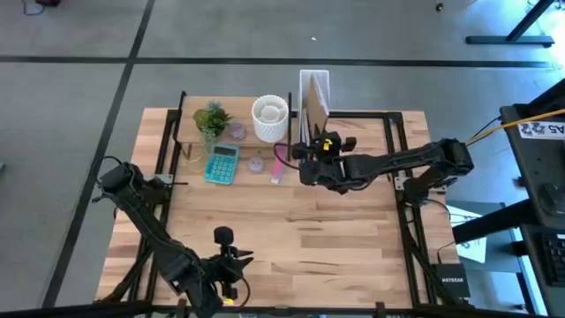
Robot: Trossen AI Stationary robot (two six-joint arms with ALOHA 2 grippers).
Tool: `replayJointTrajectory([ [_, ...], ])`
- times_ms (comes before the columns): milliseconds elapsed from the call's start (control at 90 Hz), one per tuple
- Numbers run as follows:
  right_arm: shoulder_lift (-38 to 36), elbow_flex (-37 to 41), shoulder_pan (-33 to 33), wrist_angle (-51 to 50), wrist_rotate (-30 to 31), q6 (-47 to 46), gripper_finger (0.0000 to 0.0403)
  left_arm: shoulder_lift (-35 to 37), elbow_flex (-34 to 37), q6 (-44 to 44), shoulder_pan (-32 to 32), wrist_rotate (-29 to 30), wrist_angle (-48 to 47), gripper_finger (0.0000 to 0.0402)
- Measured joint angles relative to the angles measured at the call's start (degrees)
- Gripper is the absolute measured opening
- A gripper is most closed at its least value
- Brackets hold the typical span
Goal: Stock shelves
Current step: Put the brown book in the book organizer
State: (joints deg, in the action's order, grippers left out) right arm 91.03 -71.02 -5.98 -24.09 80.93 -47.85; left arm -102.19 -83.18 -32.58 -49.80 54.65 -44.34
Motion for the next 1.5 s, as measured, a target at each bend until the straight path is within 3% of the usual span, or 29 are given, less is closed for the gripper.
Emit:
replayJointTrajectory([
  [422,-0.01,0.00,0.48,-8.21,0.92,-0.01,0.0001,0.00,0.00,-0.02,-0.04,0.00,0.02,0.0050],
  [633,0.04,3.14,0.83,-8.95,1.50,-6.65,0.0001,0.02,0.00,-0.02,-0.07,0.00,0.02,0.0050],
  [856,0.06,8.64,1.66,-2.28,2.47,-11.88,0.0001,0.07,0.00,-0.02,-0.04,0.00,0.30,0.0050],
  [1222,0.04,14.10,3.17,7.89,-2.52,-8.68,0.0002,0.07,0.00,-0.01,-0.03,0.02,0.31,0.0050],
  [1344,0.04,14.47,3.15,7.91,-3.02,-8.69,0.0018,0.07,0.00,0.00,0.07,0.02,0.31,0.0050],
  [1500,0.01,14.49,3.15,7.81,-2.98,-8.68,0.0073,0.07,0.00,0.00,0.08,0.02,0.31,0.0050],
])
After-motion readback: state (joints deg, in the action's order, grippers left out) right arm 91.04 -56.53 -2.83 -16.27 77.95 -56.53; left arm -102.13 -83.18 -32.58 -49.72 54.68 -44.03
